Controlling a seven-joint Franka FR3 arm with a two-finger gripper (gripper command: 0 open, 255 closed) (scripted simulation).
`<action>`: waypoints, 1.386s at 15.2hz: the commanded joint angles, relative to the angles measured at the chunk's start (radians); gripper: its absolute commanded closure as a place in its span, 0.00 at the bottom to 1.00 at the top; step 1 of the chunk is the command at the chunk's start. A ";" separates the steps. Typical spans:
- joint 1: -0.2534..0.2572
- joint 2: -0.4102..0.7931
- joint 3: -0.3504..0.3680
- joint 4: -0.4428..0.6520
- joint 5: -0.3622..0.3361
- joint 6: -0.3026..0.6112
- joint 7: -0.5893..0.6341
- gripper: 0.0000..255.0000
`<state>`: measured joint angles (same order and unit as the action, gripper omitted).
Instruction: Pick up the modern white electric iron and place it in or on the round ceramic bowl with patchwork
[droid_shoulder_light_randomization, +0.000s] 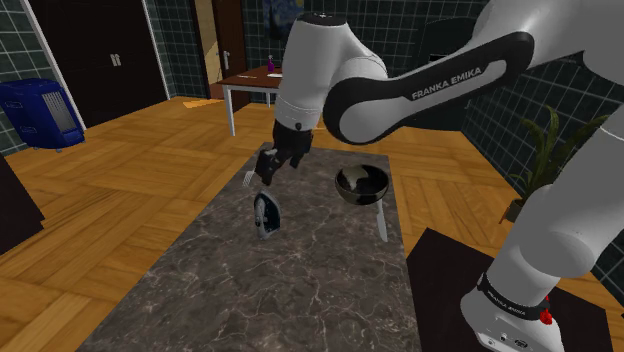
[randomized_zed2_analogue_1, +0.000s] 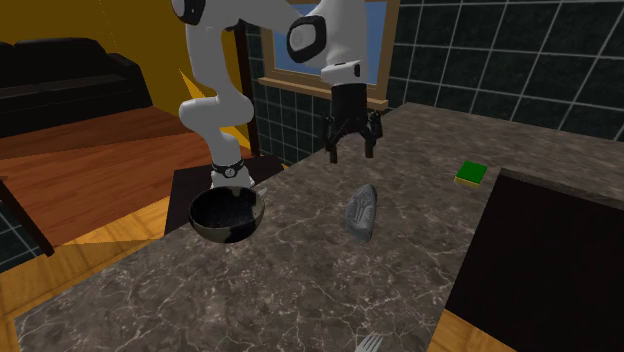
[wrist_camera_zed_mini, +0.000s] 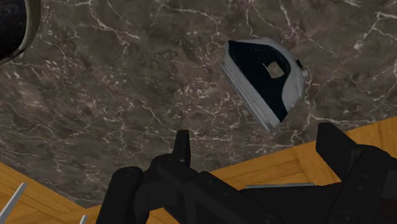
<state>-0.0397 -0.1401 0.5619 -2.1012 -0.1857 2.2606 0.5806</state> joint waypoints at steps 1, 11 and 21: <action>-0.008 0.106 0.042 0.066 -0.119 0.026 0.100 0.00; 0.005 0.243 0.038 0.101 -0.273 0.091 0.207 0.00; 0.005 0.243 0.038 0.101 -0.273 0.091 0.207 1.00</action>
<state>-0.0342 0.1031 0.6003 -2.0005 -0.4582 2.3518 0.7880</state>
